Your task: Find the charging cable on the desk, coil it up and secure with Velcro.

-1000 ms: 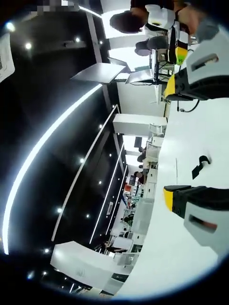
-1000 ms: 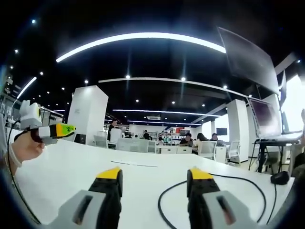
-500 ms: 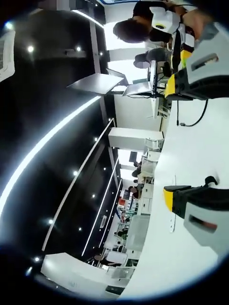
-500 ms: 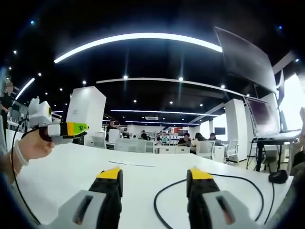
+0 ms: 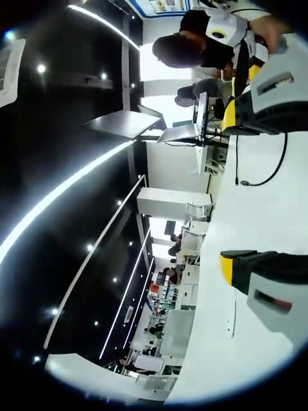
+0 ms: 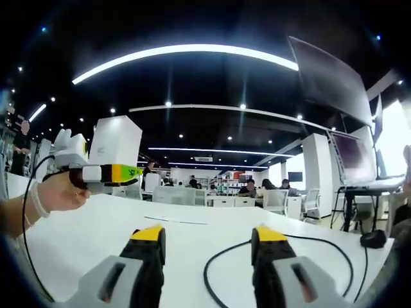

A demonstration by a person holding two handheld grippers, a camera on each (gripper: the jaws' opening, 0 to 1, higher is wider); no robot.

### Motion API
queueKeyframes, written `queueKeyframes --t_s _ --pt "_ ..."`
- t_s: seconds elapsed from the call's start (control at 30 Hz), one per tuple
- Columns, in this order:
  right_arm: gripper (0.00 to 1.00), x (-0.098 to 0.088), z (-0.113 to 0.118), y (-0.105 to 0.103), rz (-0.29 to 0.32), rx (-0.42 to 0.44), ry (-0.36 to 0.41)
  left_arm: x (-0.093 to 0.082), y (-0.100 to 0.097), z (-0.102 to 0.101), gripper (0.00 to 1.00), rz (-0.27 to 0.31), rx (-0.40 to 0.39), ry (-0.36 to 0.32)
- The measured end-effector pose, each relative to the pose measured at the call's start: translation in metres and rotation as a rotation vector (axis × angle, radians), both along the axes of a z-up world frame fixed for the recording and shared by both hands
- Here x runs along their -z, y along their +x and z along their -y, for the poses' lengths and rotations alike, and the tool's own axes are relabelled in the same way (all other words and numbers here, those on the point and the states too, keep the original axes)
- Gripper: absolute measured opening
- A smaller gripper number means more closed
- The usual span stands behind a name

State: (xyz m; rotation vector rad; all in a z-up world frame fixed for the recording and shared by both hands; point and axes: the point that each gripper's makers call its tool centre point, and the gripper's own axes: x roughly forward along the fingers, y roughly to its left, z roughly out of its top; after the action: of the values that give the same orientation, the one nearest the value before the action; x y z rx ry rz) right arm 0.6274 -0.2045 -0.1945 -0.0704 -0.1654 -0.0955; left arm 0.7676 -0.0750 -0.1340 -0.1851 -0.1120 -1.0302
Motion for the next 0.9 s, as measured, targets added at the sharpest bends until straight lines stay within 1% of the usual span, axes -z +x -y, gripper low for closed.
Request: queueKeyframes --t_s 0.27,0.3,0.4,0.53,0.57,0.67,0.73,0.8,0.9 --pt "0.54 -0.001 0.003 0.001 0.001 0.002 -0.003 -0.001 0.005 0.033 0.73 -0.032 0.065 0.015" --pt "0.54 -0.001 0.003 0.001 0.001 0.002 -0.002 -0.001 0.005 0.034 0.73 -0.032 0.067 0.017" --pt "0.54 -0.001 0.005 0.002 -0.003 0.006 -0.008 0.001 0.005 0.051 0.72 -0.027 0.097 0.042" --pt "0.54 -0.003 0.008 0.0 -0.008 0.014 -0.022 0.005 0.006 0.072 0.72 -0.046 0.145 0.053" --pt "0.54 -0.004 0.01 -0.001 -0.008 0.017 -0.024 0.005 0.006 0.073 0.72 -0.048 0.147 0.053" --pt "0.54 -0.005 0.013 -0.002 -0.007 0.027 -0.03 0.009 0.009 0.091 0.72 -0.056 0.172 0.069" --pt "0.54 -0.005 0.015 -0.003 -0.008 0.032 -0.031 0.01 0.01 0.099 0.72 -0.053 0.182 0.076" --pt "0.54 -0.005 0.017 -0.003 -0.011 0.036 -0.034 0.011 0.011 0.103 0.72 -0.053 0.185 0.08" --pt "0.54 -0.006 0.019 -0.003 -0.01 0.044 -0.04 0.013 0.013 0.115 0.72 -0.056 0.198 0.088"
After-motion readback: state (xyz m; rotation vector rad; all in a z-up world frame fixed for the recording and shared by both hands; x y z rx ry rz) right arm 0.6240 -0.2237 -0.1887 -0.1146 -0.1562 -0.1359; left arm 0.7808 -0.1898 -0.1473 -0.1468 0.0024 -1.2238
